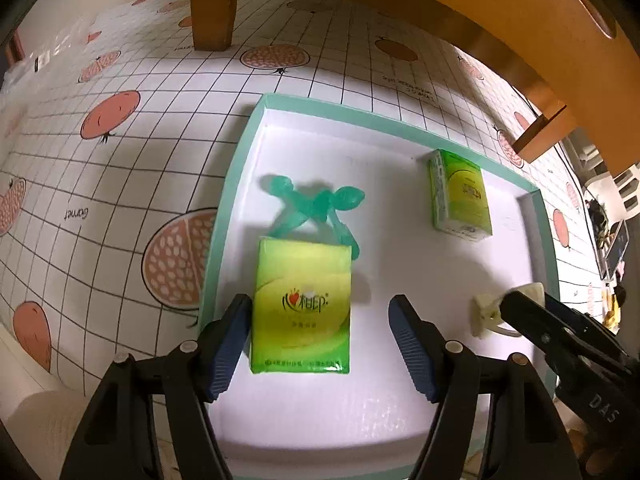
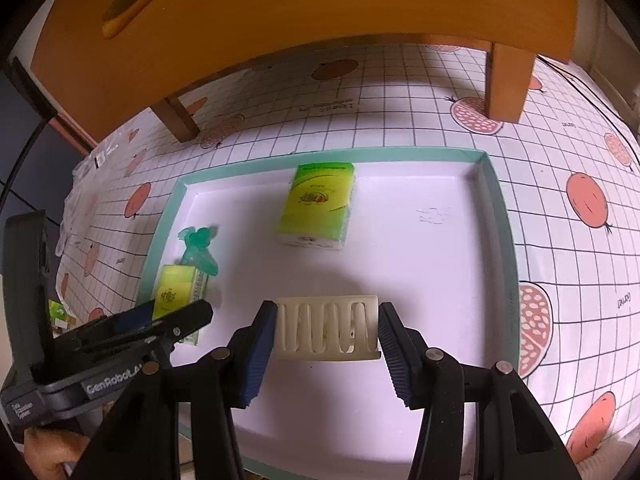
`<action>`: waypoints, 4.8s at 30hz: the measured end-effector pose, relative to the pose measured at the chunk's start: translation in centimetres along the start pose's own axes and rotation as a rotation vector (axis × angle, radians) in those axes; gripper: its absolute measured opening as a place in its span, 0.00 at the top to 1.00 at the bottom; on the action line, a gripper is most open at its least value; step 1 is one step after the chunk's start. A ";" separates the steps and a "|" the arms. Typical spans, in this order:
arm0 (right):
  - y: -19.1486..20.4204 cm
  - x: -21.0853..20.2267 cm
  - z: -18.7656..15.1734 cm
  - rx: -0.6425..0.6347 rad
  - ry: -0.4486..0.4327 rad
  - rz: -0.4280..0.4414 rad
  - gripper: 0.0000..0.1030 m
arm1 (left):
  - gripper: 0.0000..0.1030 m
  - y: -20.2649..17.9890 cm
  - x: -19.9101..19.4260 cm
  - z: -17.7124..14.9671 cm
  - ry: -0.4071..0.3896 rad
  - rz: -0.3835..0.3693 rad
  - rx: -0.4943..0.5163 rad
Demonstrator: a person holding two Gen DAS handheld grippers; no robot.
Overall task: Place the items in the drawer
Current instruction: 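Grasp the white plastic clip with the right tool, then grasp the green tissue pack with the left tool while the right tool lifts the clip, then carry the tissue pack with the left tool while the right tool carries the clip into the drawer, then open the left tool to drop the tissue pack while the right tool drops the clip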
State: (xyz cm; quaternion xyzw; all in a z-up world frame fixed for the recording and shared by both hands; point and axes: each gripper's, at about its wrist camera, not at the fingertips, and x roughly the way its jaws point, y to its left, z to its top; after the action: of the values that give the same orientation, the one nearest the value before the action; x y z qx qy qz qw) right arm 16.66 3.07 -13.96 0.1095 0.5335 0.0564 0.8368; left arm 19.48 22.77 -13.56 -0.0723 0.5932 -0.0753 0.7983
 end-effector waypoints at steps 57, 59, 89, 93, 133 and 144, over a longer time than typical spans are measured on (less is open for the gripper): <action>0.8 -6.8 -0.5 -0.017 -0.137 -0.002 0.48 | 0.53 -0.7 -9.5 -0.8 -0.173 -0.099 -0.028; 1.2 -8.2 -0.1 -0.024 -0.172 0.004 0.48 | 0.53 -1.3 -11.2 -0.3 -0.214 -0.117 -0.016; 7.9 -21.6 7.9 -0.214 -0.471 0.030 0.48 | 0.53 -5.5 -27.3 7.7 -0.617 -0.216 0.130; 8.2 -22.5 9.6 -0.233 -0.490 0.016 0.48 | 0.53 -6.0 -28.0 9.2 -0.636 -0.209 0.142; 3.3 -17.5 19.9 -0.196 -0.430 -0.089 0.48 | 0.53 -7.2 -20.3 17.1 -0.528 -0.142 0.134; 3.6 -16.3 20.1 -0.207 -0.414 -0.105 0.48 | 0.53 -6.8 -18.9 17.5 -0.501 -0.130 0.114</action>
State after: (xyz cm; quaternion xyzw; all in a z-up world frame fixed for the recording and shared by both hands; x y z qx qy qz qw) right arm 28.03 0.61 9.46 0.0042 0.3471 0.0435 0.9368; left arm 30.58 20.44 10.55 -0.0816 0.3661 -0.1397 0.9164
